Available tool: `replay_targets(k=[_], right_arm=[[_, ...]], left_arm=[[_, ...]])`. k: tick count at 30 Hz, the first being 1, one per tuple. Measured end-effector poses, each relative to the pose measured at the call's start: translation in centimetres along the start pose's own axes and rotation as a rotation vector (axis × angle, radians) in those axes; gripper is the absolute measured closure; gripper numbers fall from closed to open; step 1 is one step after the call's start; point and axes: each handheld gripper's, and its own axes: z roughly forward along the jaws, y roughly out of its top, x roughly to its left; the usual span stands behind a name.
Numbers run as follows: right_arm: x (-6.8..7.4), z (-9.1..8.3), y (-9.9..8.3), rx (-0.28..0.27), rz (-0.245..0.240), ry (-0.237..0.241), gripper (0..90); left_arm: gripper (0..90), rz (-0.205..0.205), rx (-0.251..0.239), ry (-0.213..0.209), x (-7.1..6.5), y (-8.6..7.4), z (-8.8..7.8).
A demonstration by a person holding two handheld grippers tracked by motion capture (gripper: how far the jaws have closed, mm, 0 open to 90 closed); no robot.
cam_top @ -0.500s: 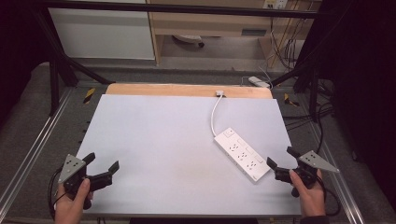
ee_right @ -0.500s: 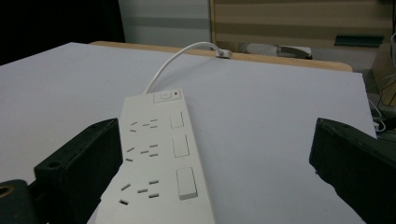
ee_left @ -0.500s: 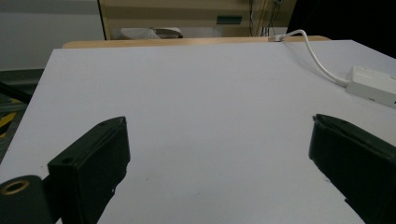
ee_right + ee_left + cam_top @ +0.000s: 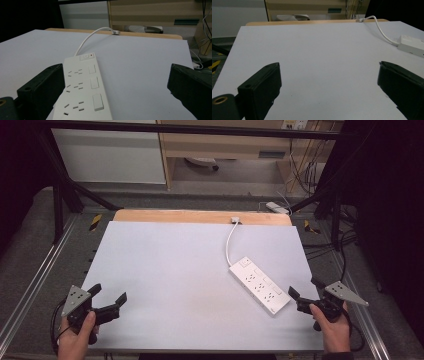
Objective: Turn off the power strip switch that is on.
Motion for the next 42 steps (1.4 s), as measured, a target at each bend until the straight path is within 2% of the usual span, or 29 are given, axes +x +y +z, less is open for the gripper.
replay_targets(k=[4, 9, 11, 27, 33, 42], right_arm=[[0.0, -0.2, 0.2, -0.011, -0.004, -0.006, 1.1], [0.1, -0.7, 0.7, -0.032, 0.024, -0.034, 1.1], [0.1, -0.8, 0.8, -0.036, 0.022, -0.035, 1.2], [0.8, -1.4, 2.2, -0.073, 0.011, 0.003, 1.4], [0.8, -0.7, 3.1, -0.072, 0.022, 0.0, 6.5], [1.3, 0.3, 3.8, -0.052, 0.014, 0.009, 8.0]], left_arm=[[5.3, 0.004, 0.001, -0.001, 0.0, 0.0, 0.0], [5.3, 0.004, 0.002, 0.0, 0.0, 0.0, 0.0], [5.3, 0.005, 0.001, -0.004, 0.0, 0.0, 0.0], [5.3, 0.009, 0.008, -0.007, -0.1, 0.0, 0.0], [5.2, 0.013, 0.01, -0.014, -0.1, 0.0, 0.1], [5.3, 0.016, 0.015, -0.013, -0.3, -0.1, 0.2]])
